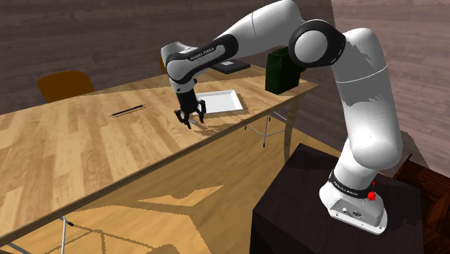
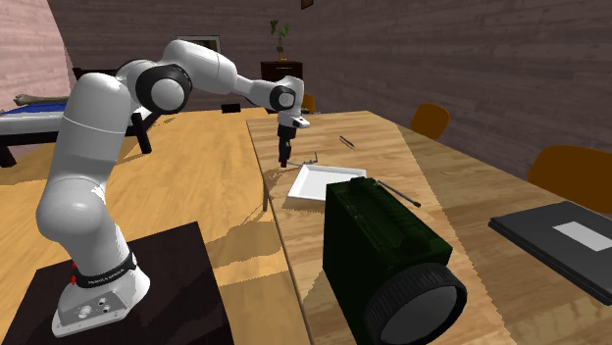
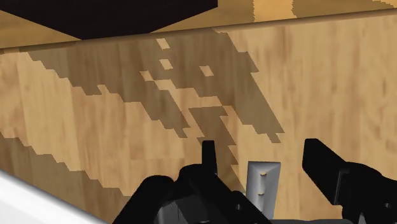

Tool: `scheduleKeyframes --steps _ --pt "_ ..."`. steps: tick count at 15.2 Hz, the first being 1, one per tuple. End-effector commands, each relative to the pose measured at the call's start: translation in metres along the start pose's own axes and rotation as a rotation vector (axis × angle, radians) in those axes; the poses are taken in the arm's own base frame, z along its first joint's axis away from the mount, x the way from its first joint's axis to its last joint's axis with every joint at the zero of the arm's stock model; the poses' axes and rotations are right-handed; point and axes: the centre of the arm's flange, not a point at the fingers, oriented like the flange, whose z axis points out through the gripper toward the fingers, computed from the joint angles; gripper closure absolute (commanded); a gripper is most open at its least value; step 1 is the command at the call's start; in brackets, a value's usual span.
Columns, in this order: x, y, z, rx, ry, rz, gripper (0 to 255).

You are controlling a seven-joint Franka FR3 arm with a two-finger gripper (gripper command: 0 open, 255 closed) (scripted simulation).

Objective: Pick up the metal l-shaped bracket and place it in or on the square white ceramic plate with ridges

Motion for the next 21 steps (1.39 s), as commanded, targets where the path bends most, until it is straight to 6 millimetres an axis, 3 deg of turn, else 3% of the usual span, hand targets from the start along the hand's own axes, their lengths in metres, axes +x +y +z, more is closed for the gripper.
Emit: scheduleKeyframes --steps 1,9,21 --pt "0.000 0.000 0.000 0.000 0.000 0.000 255" --pt "0.000 0.000 0.000 0.000 0.000 0.000 255" --pt "-0.012 0.004 -0.062 0.000 0.000 0.000 255"
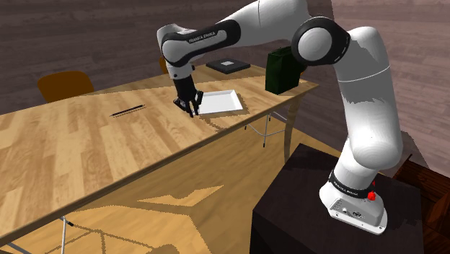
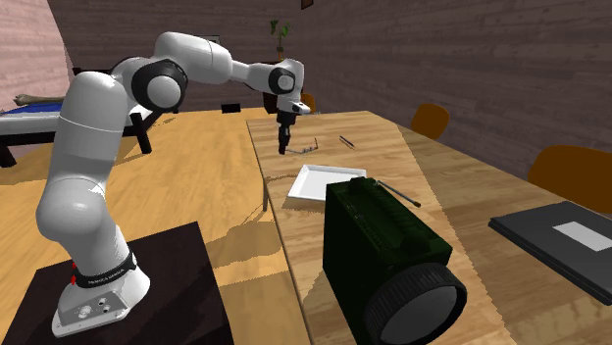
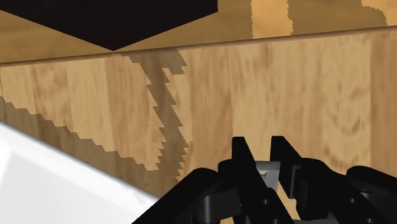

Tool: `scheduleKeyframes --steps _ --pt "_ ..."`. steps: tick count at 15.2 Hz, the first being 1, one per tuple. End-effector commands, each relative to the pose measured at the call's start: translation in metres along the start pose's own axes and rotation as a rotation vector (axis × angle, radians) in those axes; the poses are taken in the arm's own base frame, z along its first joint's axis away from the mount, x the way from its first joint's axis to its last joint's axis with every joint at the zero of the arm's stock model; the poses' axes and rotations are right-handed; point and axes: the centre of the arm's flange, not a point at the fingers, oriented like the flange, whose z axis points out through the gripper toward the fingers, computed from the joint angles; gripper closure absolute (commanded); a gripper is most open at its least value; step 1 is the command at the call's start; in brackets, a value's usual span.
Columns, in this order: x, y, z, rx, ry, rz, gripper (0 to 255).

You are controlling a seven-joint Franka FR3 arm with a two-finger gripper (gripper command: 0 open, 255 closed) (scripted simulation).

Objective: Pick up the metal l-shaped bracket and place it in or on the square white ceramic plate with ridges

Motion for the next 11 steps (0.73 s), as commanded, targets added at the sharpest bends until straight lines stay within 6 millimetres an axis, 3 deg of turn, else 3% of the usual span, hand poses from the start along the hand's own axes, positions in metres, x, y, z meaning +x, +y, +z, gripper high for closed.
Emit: scheduleKeyframes --steps 1,6,11 --pt "-0.002 0.001 -0.010 0.000 0.000 0.000 255" --pt "-0.007 0.002 -0.033 0.000 0.000 0.000 255" --pt "0.015 0.065 -0.034 0.000 0.000 0.000 255"
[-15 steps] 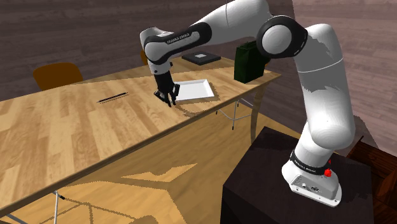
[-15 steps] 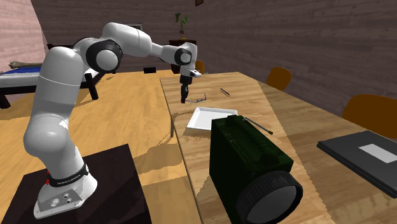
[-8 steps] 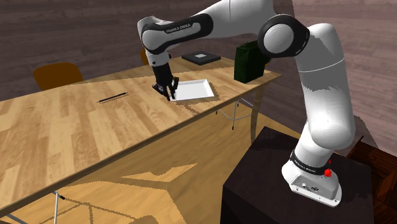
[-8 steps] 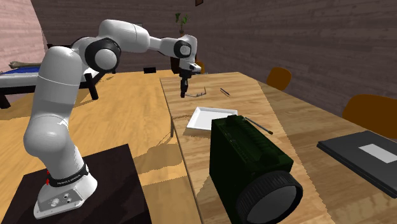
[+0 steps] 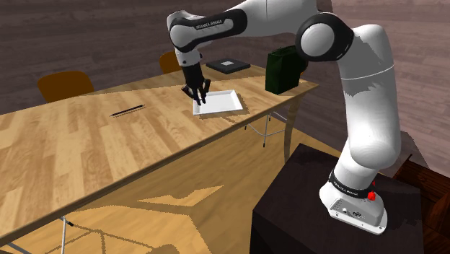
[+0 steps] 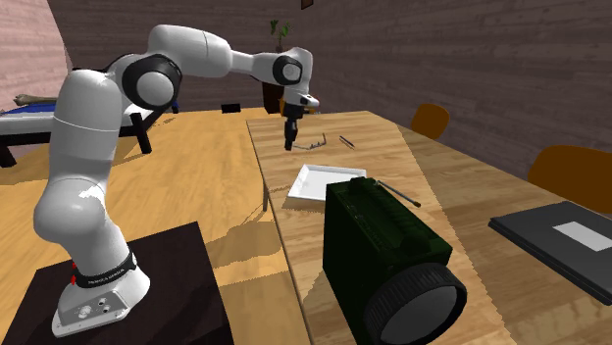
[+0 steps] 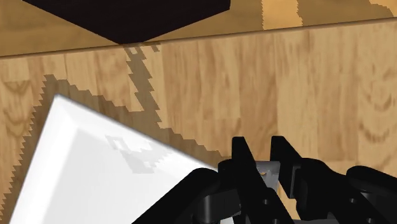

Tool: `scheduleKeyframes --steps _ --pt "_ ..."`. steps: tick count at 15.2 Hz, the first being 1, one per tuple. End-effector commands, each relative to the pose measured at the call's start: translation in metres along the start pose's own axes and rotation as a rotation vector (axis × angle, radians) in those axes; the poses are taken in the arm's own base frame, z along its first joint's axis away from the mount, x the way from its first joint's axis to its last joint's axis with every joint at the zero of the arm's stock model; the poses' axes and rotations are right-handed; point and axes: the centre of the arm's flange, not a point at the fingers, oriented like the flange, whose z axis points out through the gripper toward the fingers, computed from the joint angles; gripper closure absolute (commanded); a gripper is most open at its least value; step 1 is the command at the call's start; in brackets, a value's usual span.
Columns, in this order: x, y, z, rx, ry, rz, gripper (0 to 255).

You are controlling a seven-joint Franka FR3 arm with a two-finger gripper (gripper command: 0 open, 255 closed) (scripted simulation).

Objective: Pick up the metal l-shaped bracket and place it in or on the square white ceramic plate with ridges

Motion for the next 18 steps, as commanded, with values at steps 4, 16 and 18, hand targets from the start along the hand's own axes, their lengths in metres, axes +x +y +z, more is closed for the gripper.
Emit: scheduleKeyframes --steps 4,16,18 --pt "0.020 0.060 -0.001 0.000 0.000 -0.001 255" --pt "0.056 0.146 0.022 0.000 0.000 -0.001 255" --pt "0.058 0.145 0.033 0.000 0.000 -0.001 255"
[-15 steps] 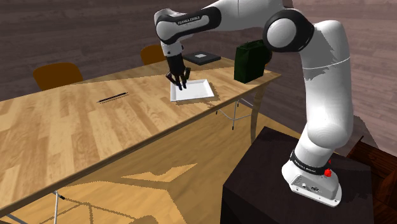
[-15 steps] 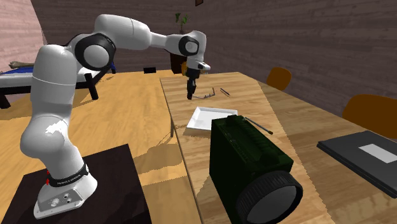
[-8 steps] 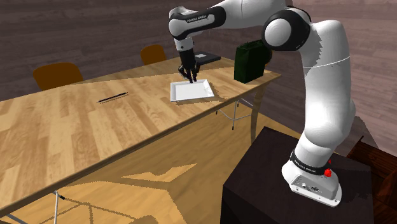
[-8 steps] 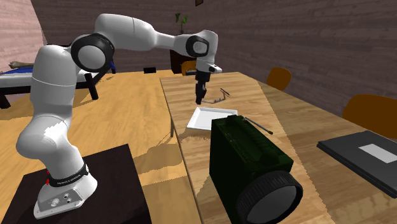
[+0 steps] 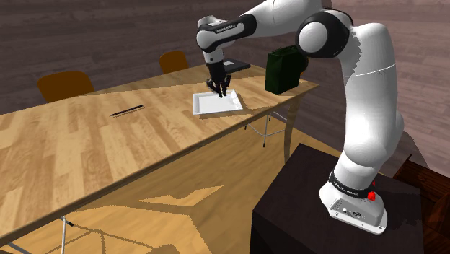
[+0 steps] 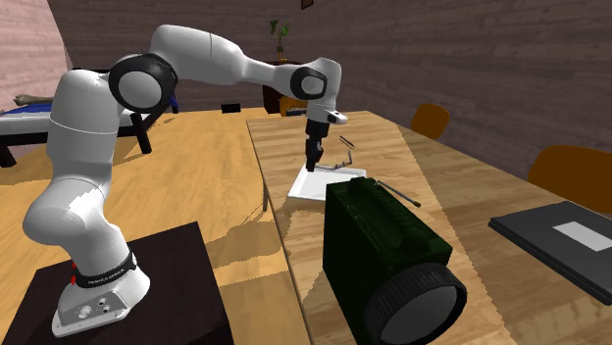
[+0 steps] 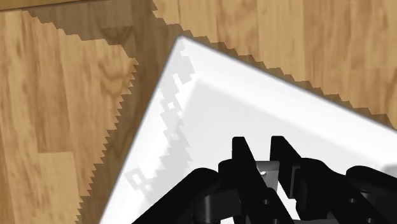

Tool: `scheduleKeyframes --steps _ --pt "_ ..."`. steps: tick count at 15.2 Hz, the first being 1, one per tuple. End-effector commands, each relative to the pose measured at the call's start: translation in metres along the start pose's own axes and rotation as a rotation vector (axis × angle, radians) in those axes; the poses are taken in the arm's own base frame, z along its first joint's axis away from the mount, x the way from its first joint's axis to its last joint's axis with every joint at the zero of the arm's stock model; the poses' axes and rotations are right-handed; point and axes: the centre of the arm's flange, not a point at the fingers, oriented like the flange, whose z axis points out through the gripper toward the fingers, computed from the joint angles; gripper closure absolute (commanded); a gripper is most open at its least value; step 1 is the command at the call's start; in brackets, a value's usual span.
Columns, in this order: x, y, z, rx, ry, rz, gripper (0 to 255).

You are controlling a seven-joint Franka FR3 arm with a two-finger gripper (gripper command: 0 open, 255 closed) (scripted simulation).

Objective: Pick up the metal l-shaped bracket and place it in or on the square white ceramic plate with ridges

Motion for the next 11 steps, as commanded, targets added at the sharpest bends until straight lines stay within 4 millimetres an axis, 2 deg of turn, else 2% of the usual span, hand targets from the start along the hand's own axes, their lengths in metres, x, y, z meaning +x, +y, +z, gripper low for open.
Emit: scheduleKeyframes --steps 1,7,11 --pt "0.002 0.000 0.011 0.000 0.000 0.000 255" --pt "0.008 -0.002 0.044 0.000 0.000 0.000 255" --pt "0.008 -0.002 0.044 0.000 0.000 0.000 255"
